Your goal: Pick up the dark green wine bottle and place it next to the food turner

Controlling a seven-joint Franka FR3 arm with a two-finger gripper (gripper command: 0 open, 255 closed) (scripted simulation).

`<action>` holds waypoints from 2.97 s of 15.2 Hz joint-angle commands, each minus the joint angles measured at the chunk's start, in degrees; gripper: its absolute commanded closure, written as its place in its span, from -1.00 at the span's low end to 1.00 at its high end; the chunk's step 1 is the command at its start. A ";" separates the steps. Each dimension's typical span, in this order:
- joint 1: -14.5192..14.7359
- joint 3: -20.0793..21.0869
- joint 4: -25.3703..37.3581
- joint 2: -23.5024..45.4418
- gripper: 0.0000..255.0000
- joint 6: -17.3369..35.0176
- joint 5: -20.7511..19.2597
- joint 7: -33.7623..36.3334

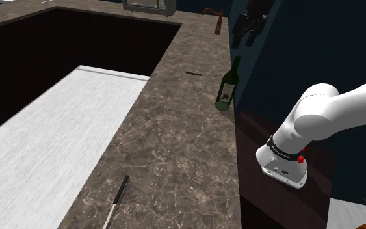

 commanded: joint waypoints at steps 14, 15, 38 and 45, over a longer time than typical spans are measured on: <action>-4.71 -11.26 -9.25 5.83 -1.00 18.33 -14.05 -16.93; -5.05 -12.23 -9.44 6.86 -1.00 19.98 -15.00 -18.15; -5.55 -14.56 -13.84 10.43 1.00 28.49 -16.76 -19.52; -5.44 -14.15 -11.97 9.77 1.00 25.96 -16.45 -19.58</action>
